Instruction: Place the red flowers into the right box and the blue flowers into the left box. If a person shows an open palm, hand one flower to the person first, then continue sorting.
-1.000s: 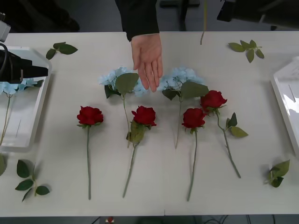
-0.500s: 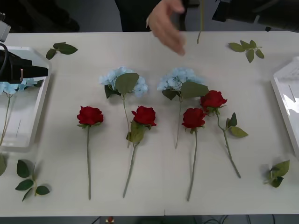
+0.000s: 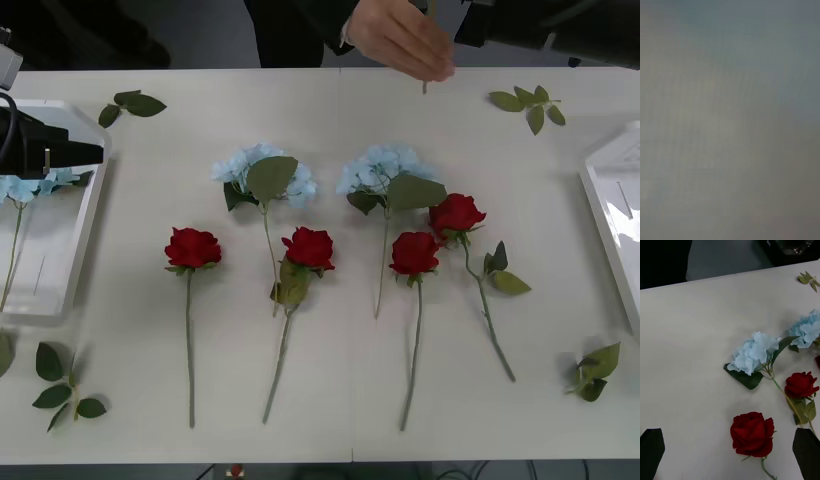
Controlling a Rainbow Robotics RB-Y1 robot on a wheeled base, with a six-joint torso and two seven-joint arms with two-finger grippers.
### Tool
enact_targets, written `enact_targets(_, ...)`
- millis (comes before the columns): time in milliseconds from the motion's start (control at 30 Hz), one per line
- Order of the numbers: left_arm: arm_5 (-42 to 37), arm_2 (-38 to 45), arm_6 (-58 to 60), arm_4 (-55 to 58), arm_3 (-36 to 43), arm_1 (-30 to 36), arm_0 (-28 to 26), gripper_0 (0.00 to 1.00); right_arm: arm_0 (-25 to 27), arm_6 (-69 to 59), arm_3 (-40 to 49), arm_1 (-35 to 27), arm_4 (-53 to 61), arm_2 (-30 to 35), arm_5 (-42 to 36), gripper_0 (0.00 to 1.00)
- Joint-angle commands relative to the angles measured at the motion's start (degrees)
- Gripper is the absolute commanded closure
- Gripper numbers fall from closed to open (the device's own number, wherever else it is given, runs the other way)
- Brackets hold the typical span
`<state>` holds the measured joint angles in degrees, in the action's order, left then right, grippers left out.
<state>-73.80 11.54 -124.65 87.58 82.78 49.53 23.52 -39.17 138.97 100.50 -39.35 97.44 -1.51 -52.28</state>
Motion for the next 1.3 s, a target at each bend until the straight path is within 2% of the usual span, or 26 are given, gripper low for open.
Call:
enact_targets(33,0.1,0.9,0.5,0.0,1.4,0.7,2.1,0.00,-1.5,1.4,1.1,1.0,-0.1,0.9,0.5,0.01)
enact_targets(800,0.3,1.3,1.5,0.1,1.4,0.7,2.1,0.00,-1.5,1.4,1.1,1.0,-0.1,0.9,0.5,0.00)
enact_targets(867,0.3,1.3,1.5,0.1,1.4,0.7,2.1,0.00,0.0,1.4,0.4,0.4,-0.1,0.6,-0.1,0.00)
enact_targets(1100,0.3,1.4,1.5,0.1,1.5,0.7,2.2,0.00,2.9,-1.8,-1.3,-5.5,5.4,2.6,-7.4,0.00)
enact_targets(1300,0.3,1.4,1.6,0.1,1.4,0.7,2.2,0.00,6.4,-12.3,-3.2,-12.0,6.0,2.6,-15.8,0.00)
